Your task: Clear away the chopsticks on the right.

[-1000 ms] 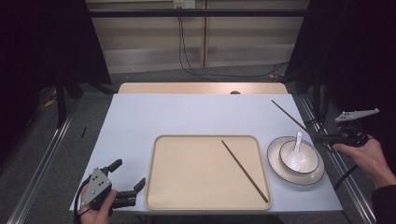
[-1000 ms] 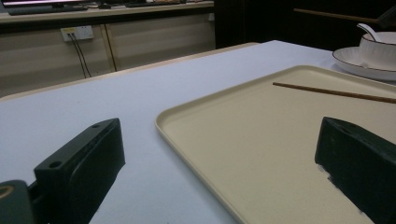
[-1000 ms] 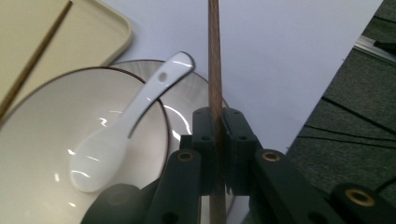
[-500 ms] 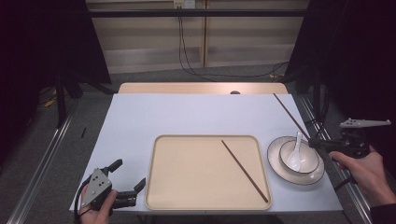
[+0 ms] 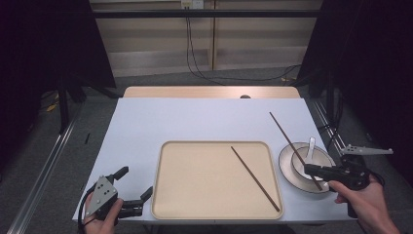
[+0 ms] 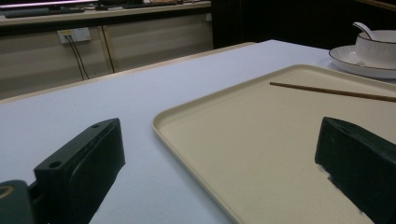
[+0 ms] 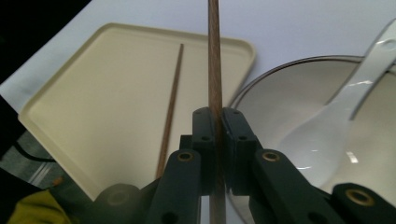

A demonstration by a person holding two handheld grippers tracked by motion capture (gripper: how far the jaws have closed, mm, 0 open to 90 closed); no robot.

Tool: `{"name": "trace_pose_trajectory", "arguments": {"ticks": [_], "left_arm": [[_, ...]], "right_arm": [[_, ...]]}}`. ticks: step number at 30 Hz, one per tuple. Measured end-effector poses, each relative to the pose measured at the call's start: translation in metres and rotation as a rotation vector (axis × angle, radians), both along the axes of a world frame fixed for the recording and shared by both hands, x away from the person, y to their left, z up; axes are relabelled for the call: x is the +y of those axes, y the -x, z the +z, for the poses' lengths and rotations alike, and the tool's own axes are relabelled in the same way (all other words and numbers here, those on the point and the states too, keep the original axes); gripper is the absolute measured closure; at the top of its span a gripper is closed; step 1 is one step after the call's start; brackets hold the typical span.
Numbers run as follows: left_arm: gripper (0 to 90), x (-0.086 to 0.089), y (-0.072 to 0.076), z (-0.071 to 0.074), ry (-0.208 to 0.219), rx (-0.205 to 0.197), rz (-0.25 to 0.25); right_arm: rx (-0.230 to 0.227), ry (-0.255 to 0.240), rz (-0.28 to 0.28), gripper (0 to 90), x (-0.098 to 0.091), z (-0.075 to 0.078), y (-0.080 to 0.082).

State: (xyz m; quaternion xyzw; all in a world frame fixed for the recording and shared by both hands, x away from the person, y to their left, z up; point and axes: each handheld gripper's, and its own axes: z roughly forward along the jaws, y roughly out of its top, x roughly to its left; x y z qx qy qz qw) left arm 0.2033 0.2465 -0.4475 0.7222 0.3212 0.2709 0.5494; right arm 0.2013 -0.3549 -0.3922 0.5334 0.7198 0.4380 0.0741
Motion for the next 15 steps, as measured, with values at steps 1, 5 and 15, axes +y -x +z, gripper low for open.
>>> {"name": "trace_pose_trajectory", "arguments": {"ticks": [1, 5, 15], "left_arm": [[1.5, 0.000, 0.000, 0.000, 0.005, 0.002, -0.004], [1.5, -0.001, -0.001, -0.001, 0.011, 0.002, -0.001], [1.5, -0.001, -0.001, -0.001, 0.009, 0.002, 0.000]], "right_arm": [[-0.003, 0.004, -0.005, 85.1, 0.004, -0.001, 0.001], [0.011, -0.014, -0.022, 85.1, 0.016, -0.009, 0.005], [0.048, -0.023, -0.026, 85.2, 0.051, -0.022, 0.010]]}}
